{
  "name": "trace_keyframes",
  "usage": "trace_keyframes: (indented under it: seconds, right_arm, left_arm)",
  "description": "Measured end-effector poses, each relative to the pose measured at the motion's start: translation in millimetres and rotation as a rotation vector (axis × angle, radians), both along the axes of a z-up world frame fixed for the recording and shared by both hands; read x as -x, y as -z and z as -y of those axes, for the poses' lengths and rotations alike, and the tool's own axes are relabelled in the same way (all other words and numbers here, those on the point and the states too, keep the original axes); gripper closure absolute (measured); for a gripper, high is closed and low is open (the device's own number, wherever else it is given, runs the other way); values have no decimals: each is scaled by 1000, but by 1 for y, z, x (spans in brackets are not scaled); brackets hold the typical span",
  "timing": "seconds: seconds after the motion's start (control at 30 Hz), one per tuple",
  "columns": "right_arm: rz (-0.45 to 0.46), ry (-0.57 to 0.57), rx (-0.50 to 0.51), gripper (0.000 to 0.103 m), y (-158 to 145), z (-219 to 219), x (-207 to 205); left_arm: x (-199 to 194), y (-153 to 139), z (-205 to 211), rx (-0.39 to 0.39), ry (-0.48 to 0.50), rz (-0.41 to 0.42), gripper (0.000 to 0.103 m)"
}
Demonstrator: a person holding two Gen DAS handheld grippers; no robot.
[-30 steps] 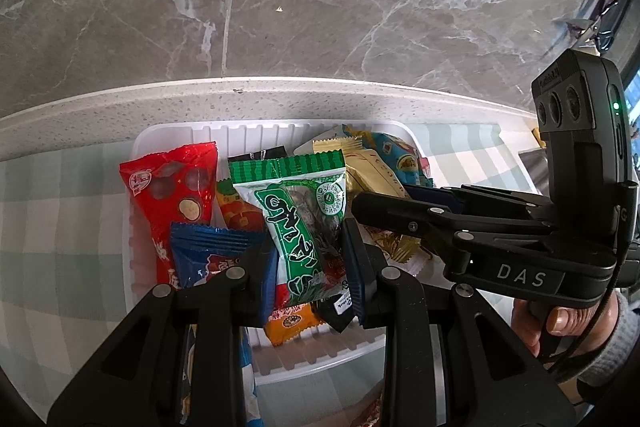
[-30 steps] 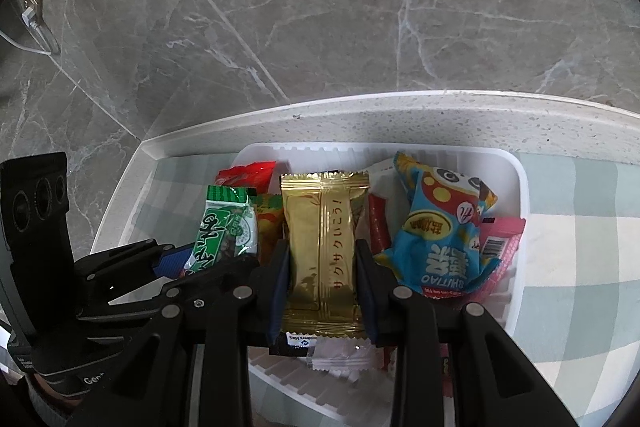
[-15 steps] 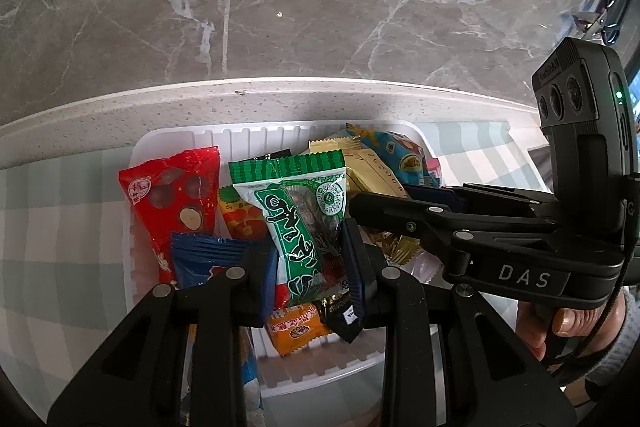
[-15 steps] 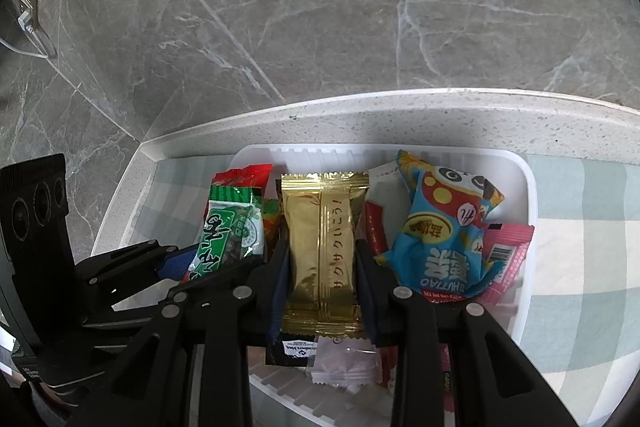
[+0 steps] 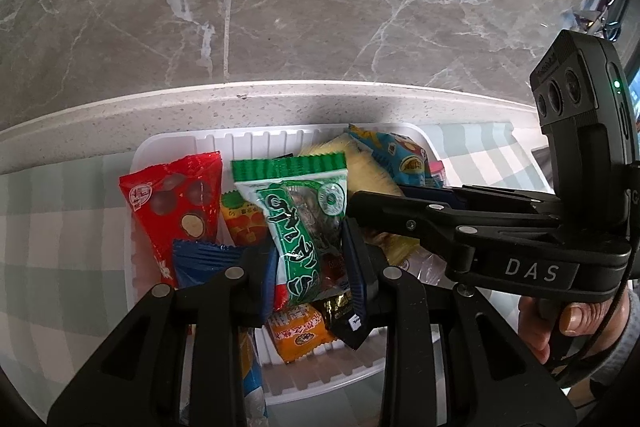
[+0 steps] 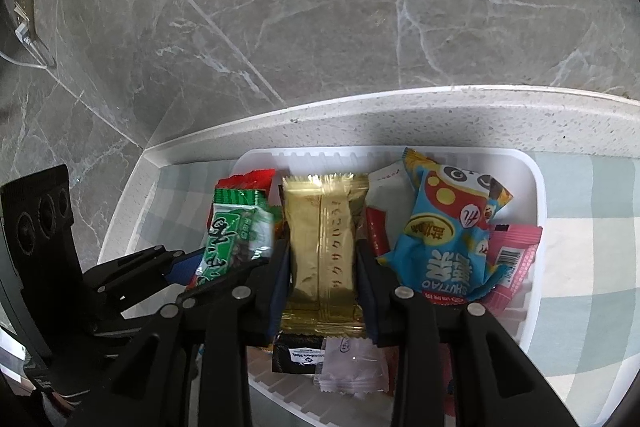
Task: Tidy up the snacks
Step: 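Lower both packets into the tray and open both grippers, then move both grippers back over the last two packets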
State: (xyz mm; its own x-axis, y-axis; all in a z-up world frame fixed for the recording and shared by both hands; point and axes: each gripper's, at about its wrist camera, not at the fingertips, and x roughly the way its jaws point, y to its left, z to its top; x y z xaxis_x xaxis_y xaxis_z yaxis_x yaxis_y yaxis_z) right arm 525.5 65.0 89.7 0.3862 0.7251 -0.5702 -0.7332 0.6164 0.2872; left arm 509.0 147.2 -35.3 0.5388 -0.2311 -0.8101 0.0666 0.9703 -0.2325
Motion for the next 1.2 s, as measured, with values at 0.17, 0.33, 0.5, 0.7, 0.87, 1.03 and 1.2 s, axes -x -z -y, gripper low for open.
trace_keyframes:
  seconds: [0.17,0.33,0.5,0.7,0.87,1.03,1.2]
  right_arm:
    - [-17,2,-27,66,-2,3,-1]
    - [-39,6,-61,65,-5,9,-3]
    - [-70,3,-99,64,-7,17,-2]
    - [-113,-8,-156,64,-8,29,4]
    - [-132,-22,-198,57,-9,41,18]
    - [-115,-19,-221,56,-12,57,39]
    - [-82,-1,-227,55,-15,78,65]
  left_arm:
    - [-2,-3,0,-2,-4,16,73]
    - [-1,-9,-3,-11,-11,40,63]
    - [1,-19,-6,6,-13,66,60]
    - [9,-34,-3,-6,0,104,58]
    - [21,-49,1,-23,13,138,57]
    - [41,-65,9,-50,42,176,56]
    - [69,-75,18,-60,76,195,55]
